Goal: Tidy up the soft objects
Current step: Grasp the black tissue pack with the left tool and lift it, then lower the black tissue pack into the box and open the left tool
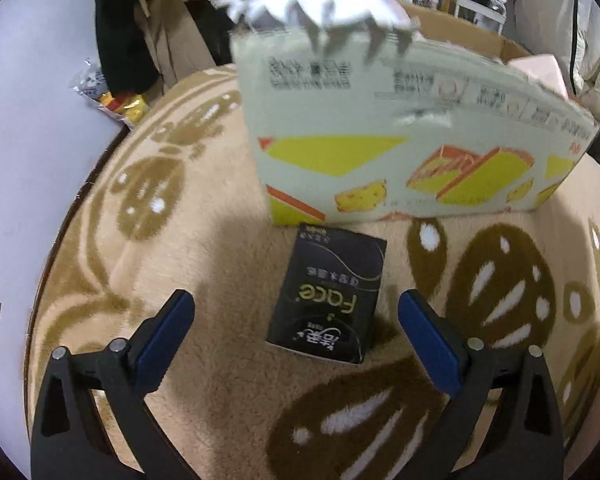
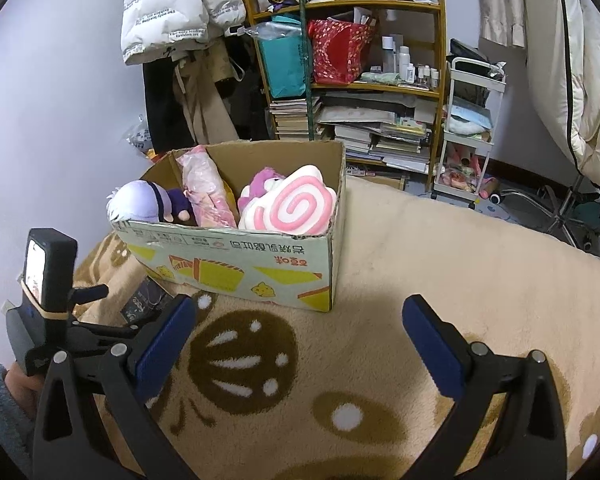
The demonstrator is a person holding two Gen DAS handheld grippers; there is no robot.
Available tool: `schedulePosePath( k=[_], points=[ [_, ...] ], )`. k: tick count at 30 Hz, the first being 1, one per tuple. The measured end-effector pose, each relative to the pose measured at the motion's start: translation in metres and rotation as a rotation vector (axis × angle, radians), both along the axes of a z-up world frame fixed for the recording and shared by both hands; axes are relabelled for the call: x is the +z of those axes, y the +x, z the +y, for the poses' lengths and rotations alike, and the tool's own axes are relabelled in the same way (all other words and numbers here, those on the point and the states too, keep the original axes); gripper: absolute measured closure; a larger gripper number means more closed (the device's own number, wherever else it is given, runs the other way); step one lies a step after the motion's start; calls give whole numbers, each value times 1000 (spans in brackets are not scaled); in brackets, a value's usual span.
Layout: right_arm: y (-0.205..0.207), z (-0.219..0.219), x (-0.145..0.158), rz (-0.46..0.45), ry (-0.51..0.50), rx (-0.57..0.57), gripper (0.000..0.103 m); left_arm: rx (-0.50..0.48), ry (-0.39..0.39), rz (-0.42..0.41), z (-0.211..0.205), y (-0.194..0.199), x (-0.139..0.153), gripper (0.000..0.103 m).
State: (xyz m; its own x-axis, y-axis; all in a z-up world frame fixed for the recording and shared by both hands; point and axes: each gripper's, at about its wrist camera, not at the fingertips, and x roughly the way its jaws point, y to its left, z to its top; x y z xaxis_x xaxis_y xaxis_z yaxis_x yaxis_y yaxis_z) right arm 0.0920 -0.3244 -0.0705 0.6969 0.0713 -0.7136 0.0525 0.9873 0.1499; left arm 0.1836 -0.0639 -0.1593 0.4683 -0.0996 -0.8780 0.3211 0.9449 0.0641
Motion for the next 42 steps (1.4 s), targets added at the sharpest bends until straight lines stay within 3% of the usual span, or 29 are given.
schedulePosePath(
  k=[3,5,13,19,27,36,42],
  points=[
    [0,0,0,0,3,-1,0,-13,-17,20,-1,0,-7,27],
    [0,0,0,-1,4,-1,0,-8,-54,12,0,-3,-6,53],
    [-2,-2,-2,-3,16,3,0,-18,-55,-30,-2,-20,4,55],
    [-8,3,3,-35,-23,-1,0,5,-75,-124,1,-40,37,55],
    [-17,-1,14,-88,-1,-23,0,4,-118,-287,-2,-72,99,55],
    [-22,-6,20,-122,24,-55,0,-73,-160,-412,-29,-53,153,55],
    [-25,-8,22,-139,27,-61,0,-122,-138,-392,-54,-20,158,55]
  ],
)
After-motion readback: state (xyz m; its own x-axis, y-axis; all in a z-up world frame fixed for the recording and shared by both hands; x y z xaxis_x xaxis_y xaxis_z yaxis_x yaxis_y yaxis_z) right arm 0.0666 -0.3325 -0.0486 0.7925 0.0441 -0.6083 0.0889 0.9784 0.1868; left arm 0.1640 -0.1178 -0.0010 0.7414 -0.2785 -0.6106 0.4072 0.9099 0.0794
